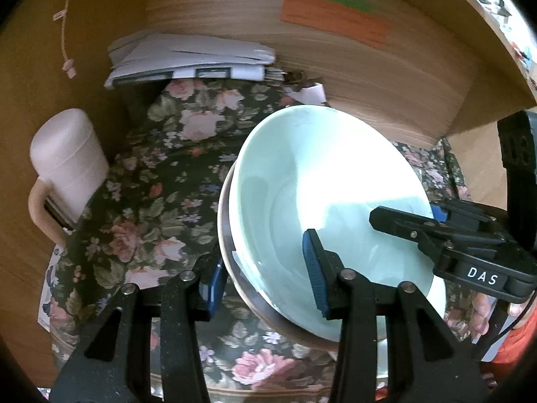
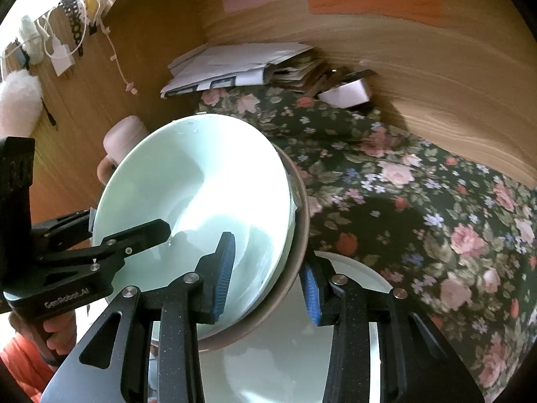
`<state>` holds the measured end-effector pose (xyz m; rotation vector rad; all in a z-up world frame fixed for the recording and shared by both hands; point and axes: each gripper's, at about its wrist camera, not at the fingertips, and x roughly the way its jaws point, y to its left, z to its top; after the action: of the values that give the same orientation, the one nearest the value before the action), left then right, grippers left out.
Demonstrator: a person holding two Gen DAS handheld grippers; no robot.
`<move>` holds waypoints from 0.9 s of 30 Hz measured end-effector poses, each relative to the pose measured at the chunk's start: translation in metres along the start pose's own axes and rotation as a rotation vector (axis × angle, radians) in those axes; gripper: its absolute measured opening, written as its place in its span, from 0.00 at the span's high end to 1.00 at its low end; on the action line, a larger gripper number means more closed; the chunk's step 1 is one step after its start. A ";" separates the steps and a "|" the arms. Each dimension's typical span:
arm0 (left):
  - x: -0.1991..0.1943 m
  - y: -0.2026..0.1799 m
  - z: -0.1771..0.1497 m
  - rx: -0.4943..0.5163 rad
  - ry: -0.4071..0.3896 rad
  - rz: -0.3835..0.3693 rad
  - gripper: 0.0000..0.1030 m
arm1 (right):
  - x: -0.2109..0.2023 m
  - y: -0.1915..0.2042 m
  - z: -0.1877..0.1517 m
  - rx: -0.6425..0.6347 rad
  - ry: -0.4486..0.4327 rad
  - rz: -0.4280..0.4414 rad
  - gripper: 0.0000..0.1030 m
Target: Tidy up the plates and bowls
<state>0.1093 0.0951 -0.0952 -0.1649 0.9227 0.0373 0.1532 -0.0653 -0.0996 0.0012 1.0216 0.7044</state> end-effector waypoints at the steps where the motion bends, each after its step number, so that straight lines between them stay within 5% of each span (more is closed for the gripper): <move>1: 0.000 -0.004 0.000 0.004 0.001 -0.007 0.58 | -0.002 -0.002 -0.002 0.002 0.003 -0.004 0.67; 27: 0.013 -0.068 -0.024 0.078 0.065 -0.104 0.58 | -0.045 -0.048 -0.054 0.134 0.012 -0.060 0.67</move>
<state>0.1056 0.0237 -0.1114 -0.1420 0.9778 -0.1011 0.1219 -0.1437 -0.1092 0.0823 1.0750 0.5806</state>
